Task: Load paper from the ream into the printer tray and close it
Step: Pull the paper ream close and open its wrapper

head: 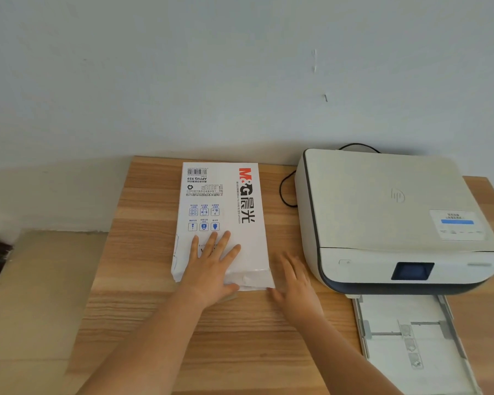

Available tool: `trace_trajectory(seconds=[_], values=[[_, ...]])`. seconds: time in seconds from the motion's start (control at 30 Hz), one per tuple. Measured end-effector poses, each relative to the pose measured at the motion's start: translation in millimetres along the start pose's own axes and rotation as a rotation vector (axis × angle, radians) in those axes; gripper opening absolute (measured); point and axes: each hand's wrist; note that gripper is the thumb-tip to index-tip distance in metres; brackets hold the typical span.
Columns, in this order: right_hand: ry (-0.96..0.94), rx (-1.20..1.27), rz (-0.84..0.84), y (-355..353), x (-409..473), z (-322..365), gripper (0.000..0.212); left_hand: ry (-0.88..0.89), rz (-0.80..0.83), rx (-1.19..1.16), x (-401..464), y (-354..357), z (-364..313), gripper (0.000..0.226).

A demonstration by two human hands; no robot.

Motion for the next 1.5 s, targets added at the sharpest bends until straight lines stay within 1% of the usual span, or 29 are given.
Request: trace_trajectory(seconds=[0.27, 0.37, 0.5, 0.6, 0.7, 0.87, 1.0, 1.07, 1.13, 1.23, 1.33, 1.4, 1.5], values=[[-0.056, -0.072, -0.029, -1, -2, 6, 0.073, 0.023, -0.038, 0.040, -2, 4, 1, 0.094], [-0.068, -0.077, -0.031, -2, -3, 8, 0.072, 0.062, -0.113, 0.062, -5, 3, 2, 0.086], [-0.095, -0.099, -0.062, -1, -3, 12, 0.069, 0.112, -0.191, 0.113, -8, 0, -1, 0.068], [-0.118, -0.157, -0.075, -2, -2, 22, 0.067, 0.094, -0.215, 0.099, -11, -3, -2, 0.059], [-0.133, -0.238, -0.112, -1, 1, 32, 0.065, 0.069, -0.187, 0.094, -13, -2, 1, 0.059], [-0.273, -0.367, -0.183, 7, 11, 46, 0.062, 0.030, -0.174, 0.050, -24, -1, 14, 0.067], [-0.299, -0.446, -0.164, 3, 17, 52, 0.066, 0.002, -0.173, 0.085, -27, -1, 25, 0.075], [-0.311, -0.468, -0.123, 3, 18, 46, 0.066, -0.016, -0.141, 0.100, -27, -2, 28, 0.080], [-0.315, -0.495, -0.076, 3, 18, 40, 0.072, -0.021, -0.133, 0.108, -26, -3, 31, 0.083], [-0.305, -0.506, -0.062, 3, 17, 32, 0.078, -0.024, -0.154, 0.128, -25, -3, 29, 0.082], [-0.253, -0.477, -0.072, -1, 19, 26, 0.086, -0.019, -0.130, 0.119, -23, -2, 25, 0.079], [-0.228, -0.468, -0.063, -5, 20, 22, 0.093, 0.004, -0.150, 0.106, -21, -1, 22, 0.077], [-0.193, -0.475, -0.058, -9, 17, 14, 0.095, 0.023, -0.158, 0.082, -18, 1, 18, 0.075]])
Point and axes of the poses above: each hand's wrist, its own x-axis towards the middle knuckle, its own y-axis out of the palm, z = x × y, and after that the axes turned 9 degrees about z, right-handed
